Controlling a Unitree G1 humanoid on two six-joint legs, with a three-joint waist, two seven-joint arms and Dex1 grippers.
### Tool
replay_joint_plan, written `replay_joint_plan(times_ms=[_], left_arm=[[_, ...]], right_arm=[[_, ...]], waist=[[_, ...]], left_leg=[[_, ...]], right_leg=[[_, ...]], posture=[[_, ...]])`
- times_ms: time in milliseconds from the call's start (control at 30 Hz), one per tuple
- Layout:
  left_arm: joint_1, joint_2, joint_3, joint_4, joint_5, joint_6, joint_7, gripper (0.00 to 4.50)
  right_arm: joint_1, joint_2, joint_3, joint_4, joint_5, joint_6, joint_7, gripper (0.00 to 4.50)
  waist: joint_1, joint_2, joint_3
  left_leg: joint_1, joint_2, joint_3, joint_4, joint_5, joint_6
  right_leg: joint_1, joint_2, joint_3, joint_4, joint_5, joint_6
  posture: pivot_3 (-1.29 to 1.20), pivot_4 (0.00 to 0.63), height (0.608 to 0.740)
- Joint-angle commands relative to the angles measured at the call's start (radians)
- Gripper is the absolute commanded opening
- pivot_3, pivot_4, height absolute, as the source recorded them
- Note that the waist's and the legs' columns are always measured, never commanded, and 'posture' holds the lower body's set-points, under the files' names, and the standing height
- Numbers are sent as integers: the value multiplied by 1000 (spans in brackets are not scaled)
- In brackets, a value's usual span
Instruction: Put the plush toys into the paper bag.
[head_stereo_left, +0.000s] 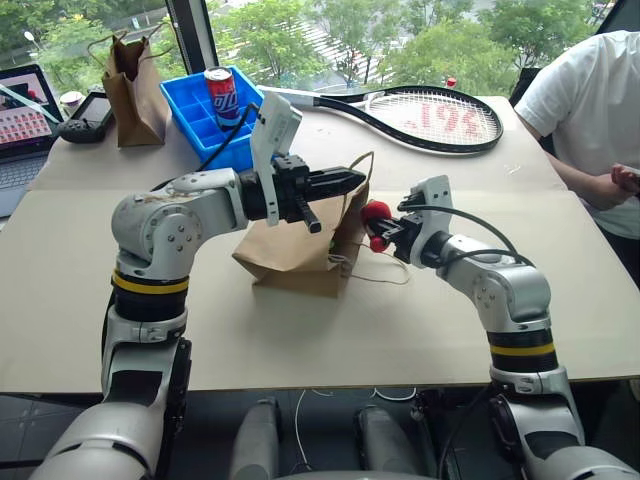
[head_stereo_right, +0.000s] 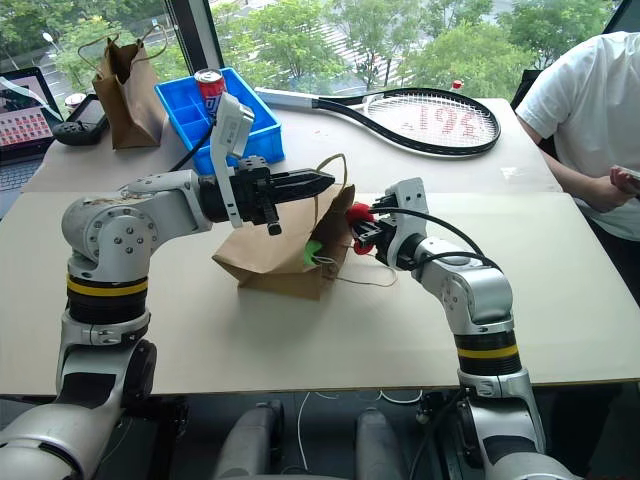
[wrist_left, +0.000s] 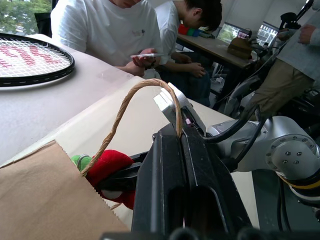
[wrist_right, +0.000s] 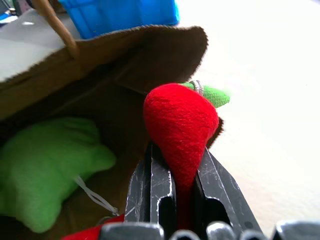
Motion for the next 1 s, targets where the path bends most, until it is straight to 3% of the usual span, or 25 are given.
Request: replay_joint_plan(times_ms=[33, 333, 833, 900, 1000], left_arm=[[-27, 3, 14, -36, -15, -1, -3, 0], [-6, -1, 27, -79, -32, 24, 23, 0], [40, 10, 63, -129, -67, 46, 78, 0], [44, 9, 64, -133, -71, 47, 86, 0], [50, 9, 63, -137, -75, 46, 89, 0]], right_arm=[[-15, 56, -12, -50, 79, 63, 22, 14], [-9, 228, 35, 37, 109, -25, 113, 14], [-16, 307, 143, 266, -77, -334, 242, 14], [-8, 301, 147, 269, -96, -363, 253, 933], [6, 275, 175, 265, -137, -399, 277, 1788]], waist=[[0, 0, 0], [2, 0, 0], [1, 0, 0], [1, 0, 0], [1, 0, 0]], left_leg=[[0, 0, 0, 0, 0, 0], [0, 0, 0, 0, 0, 0], [0, 0, 0, 0, 0, -1], [0, 0, 0, 0, 0, -1], [0, 0, 0, 0, 1, -1]], right_leg=[[0, 0, 0, 0, 0, 0], [0, 0, 0, 1, 0, 0], [-1, 0, 0, 1, 0, 0], [0, 0, 0, 1, 0, 0], [0, 0, 0, 1, 0, 0]], posture=[[0, 150, 735], [0, 150, 735], [0, 150, 735], [0, 150, 735], [0, 150, 735]])
